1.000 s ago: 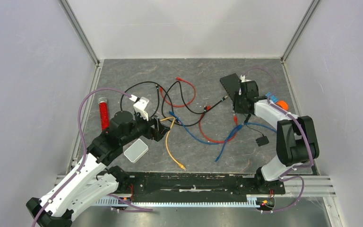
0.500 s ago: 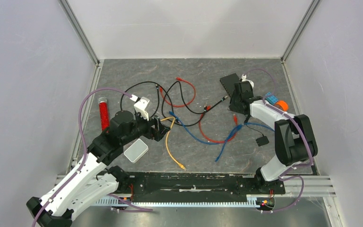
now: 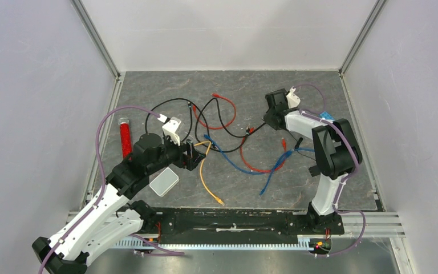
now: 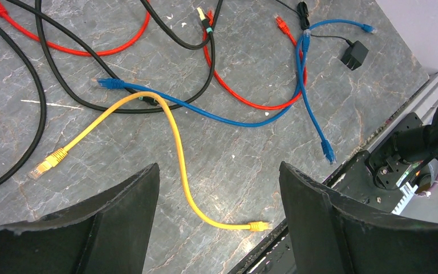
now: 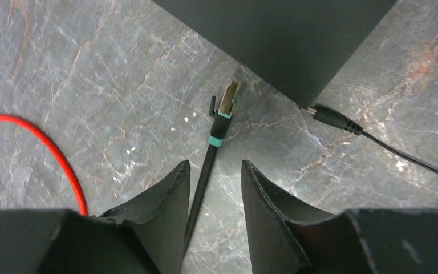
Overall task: Insert the plug into the switch port
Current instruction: Pick up the connector from the center of the board.
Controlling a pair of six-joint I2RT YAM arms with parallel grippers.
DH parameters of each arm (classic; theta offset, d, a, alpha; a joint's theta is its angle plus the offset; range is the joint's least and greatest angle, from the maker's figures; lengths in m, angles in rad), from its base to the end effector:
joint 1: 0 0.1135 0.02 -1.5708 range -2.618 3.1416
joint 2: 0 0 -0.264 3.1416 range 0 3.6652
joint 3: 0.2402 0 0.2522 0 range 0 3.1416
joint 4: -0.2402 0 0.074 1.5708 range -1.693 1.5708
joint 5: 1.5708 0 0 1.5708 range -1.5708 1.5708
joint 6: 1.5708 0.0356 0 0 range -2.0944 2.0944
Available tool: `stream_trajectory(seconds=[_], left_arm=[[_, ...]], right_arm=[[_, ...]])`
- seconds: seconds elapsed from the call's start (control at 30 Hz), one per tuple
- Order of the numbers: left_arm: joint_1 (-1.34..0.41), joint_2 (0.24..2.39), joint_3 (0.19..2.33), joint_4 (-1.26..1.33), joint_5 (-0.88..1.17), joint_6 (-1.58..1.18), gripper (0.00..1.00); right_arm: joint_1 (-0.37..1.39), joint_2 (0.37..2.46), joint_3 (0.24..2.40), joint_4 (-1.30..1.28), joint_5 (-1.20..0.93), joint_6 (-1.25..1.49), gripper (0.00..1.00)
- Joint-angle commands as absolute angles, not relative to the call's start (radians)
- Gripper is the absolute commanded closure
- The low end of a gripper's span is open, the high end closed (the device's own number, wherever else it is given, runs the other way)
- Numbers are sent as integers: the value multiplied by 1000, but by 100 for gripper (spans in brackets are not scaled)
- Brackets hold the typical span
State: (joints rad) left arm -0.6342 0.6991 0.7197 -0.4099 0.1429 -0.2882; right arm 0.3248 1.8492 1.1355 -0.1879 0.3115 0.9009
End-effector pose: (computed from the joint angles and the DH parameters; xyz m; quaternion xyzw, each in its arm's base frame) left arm 0.1280 -0.1005 0.3070 0.1818 0.8092 -0.3003 0.4711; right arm 0.3673 0.1122 0.1677 0.3139 0.8802 0.0667 0.3497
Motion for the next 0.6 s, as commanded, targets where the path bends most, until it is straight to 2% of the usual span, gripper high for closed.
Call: stream_trajectory(seconds=[0.0,0.33,0.43,0.57], left_arm=[[-630,688,727,-381,170,-252,18],[-631,683,728,-380,171,-243,18],[-631,678,723,-377,164,-242,18],[-630,686,730,-377,153,-252,18]], right_arm=[[330,1917,1221,-182,399,990,60],[348,2050,1347,-339,472,1001,64],[353,2068,1366,-354,471,984,72],[354,2050,1362,-349,471,961,91]])
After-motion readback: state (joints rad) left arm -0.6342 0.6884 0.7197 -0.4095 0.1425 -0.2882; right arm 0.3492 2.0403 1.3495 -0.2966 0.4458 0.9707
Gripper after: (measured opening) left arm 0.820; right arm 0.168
